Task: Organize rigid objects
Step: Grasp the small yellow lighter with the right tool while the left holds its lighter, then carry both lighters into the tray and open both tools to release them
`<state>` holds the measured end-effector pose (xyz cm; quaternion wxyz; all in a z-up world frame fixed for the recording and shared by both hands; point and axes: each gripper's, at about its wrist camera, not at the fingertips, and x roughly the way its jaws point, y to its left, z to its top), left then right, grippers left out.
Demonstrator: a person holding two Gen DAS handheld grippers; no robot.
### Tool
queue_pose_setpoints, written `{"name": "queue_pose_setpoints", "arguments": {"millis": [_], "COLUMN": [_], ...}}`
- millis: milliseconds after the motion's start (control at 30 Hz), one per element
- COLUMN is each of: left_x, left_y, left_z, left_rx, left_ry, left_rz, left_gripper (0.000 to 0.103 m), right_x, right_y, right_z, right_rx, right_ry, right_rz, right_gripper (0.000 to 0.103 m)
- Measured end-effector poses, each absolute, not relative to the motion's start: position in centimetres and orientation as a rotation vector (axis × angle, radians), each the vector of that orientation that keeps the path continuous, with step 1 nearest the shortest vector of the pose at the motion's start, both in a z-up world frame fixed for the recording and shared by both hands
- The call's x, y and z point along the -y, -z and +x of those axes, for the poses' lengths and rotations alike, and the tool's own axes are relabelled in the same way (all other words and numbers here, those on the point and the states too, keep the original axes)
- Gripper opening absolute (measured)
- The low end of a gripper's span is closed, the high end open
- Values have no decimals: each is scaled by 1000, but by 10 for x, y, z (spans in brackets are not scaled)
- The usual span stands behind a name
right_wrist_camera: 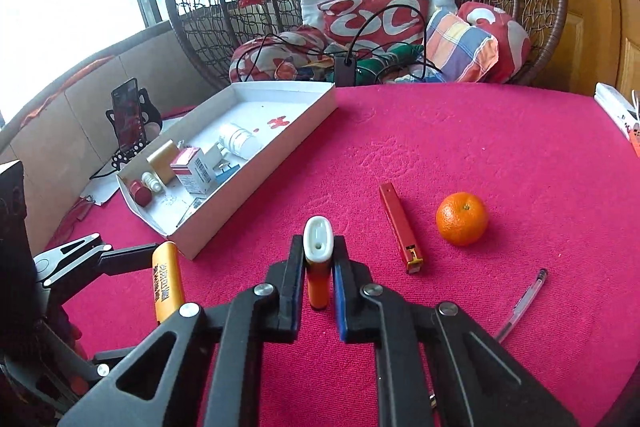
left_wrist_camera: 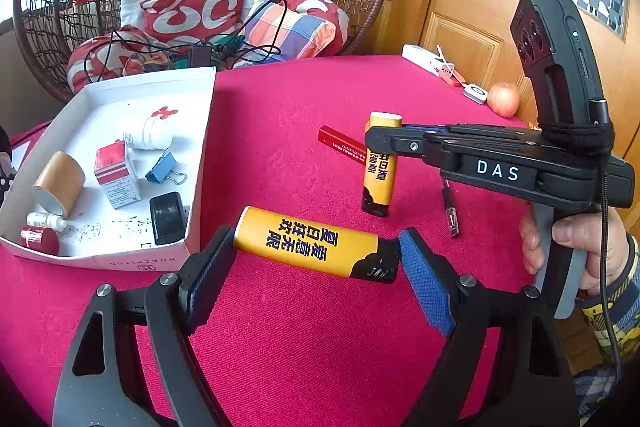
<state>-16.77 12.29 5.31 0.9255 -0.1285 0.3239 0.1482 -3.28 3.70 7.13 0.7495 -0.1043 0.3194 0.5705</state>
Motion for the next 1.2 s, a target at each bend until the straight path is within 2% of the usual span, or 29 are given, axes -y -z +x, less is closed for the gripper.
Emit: {"name": "queue_pose_setpoints", "arguments": {"millis": [567,1200], "left_x": [-144,-164], "left_y": [-82,-87], "left_z": [-211,-243], "left_rx": [-536,-480], "left_ry": [-427,-493], "left_rz": [-295,-320], "left_gripper": [84,84], "right_x": [-22,-48], "right_y": [-117,-148], "right_z": [-68,-96], "right_rx": [-571,-500], "right_ry": [-1335,-1408], "right_rz": [-162,-202], "right_gripper": [11,11]}}
